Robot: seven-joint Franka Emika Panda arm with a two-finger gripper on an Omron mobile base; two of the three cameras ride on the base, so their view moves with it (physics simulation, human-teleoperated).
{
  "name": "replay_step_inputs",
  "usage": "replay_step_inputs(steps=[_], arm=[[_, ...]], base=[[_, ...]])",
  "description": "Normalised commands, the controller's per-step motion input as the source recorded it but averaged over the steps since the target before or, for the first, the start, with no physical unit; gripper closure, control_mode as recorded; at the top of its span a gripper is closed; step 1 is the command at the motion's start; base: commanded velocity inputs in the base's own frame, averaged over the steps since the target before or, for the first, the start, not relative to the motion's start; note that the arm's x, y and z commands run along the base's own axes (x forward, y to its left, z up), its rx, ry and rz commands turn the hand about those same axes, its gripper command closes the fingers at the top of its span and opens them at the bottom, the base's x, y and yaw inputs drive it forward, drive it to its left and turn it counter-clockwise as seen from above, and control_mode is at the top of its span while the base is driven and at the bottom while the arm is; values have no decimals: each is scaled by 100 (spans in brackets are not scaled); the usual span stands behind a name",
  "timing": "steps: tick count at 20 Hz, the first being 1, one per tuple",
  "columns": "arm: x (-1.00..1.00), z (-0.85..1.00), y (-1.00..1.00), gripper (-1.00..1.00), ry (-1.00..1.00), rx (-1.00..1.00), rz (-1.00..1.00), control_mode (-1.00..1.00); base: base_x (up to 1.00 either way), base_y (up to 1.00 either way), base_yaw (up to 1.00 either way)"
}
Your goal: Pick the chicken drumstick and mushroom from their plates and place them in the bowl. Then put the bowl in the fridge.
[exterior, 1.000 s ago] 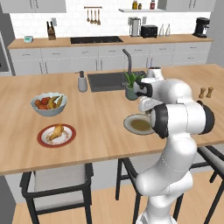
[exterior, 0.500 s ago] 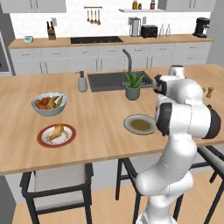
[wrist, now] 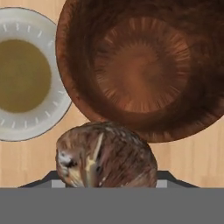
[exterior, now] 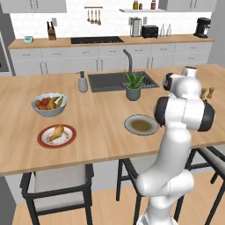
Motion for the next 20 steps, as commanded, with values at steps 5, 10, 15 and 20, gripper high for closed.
replay_step_inputs(steps=[5, 10, 15, 20], arm=[[59, -31, -10, 100, 0, 4, 0, -100], [44, -50, 0, 100, 0, 0, 0, -100], [16, -62, -4, 100, 0, 0, 0, -100], [7, -39, 0, -100, 1, 0, 0, -100]], base=[[0, 0, 0], [0, 0, 0], [0, 0, 0], [0, 0, 0]])
